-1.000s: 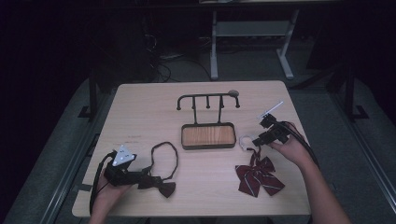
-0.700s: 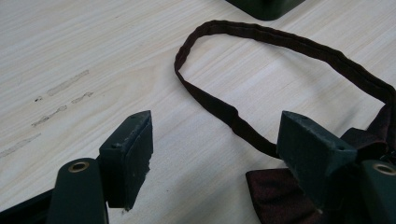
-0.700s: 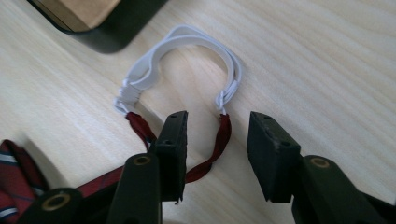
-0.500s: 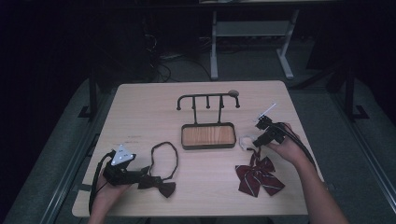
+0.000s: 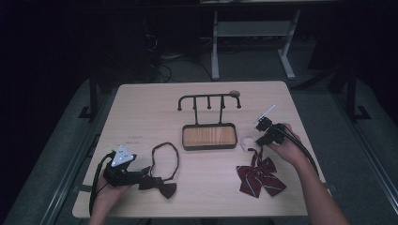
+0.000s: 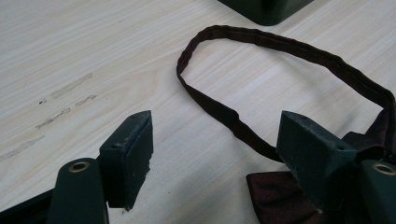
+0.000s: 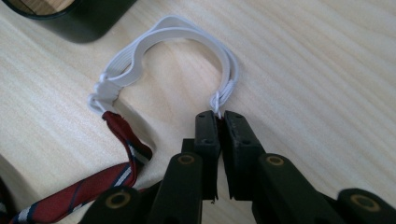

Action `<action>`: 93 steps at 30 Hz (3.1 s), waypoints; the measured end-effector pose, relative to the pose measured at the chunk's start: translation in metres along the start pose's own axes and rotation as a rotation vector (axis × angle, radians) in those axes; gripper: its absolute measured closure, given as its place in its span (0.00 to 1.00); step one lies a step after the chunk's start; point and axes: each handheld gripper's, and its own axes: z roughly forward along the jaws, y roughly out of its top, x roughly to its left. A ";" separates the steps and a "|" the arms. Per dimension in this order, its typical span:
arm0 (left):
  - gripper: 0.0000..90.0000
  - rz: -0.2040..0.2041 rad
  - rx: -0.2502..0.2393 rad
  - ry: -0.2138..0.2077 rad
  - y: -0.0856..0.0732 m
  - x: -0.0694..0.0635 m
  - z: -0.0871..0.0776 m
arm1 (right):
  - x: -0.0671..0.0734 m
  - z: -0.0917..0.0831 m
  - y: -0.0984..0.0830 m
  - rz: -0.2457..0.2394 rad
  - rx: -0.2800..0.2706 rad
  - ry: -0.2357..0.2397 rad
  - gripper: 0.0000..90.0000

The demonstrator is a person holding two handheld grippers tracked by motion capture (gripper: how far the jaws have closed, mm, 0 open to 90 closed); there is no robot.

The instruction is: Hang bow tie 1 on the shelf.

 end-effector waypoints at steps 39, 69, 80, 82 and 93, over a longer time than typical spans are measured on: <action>0.31 0.010 0.012 0.001 0.000 -0.003 0.001 | 0.016 -0.071 -0.023 -0.016 -0.154 0.242 0.97; 0.31 0.012 0.012 0.002 0.000 -0.003 0.001 | 0.031 -0.129 -0.009 -0.116 -0.224 0.241 0.98; 0.31 0.012 0.010 0.002 -0.001 -0.002 0.001 | 0.036 -0.145 -0.002 -0.155 -0.240 0.236 0.97; 0.31 0.014 0.010 0.002 -0.001 -0.002 0.001 | 0.037 -0.148 0.000 -0.165 -0.242 0.232 0.97; 0.31 0.013 0.010 0.003 -0.001 -0.002 0.001 | 0.045 -0.165 0.009 -0.197 -0.263 0.224 0.97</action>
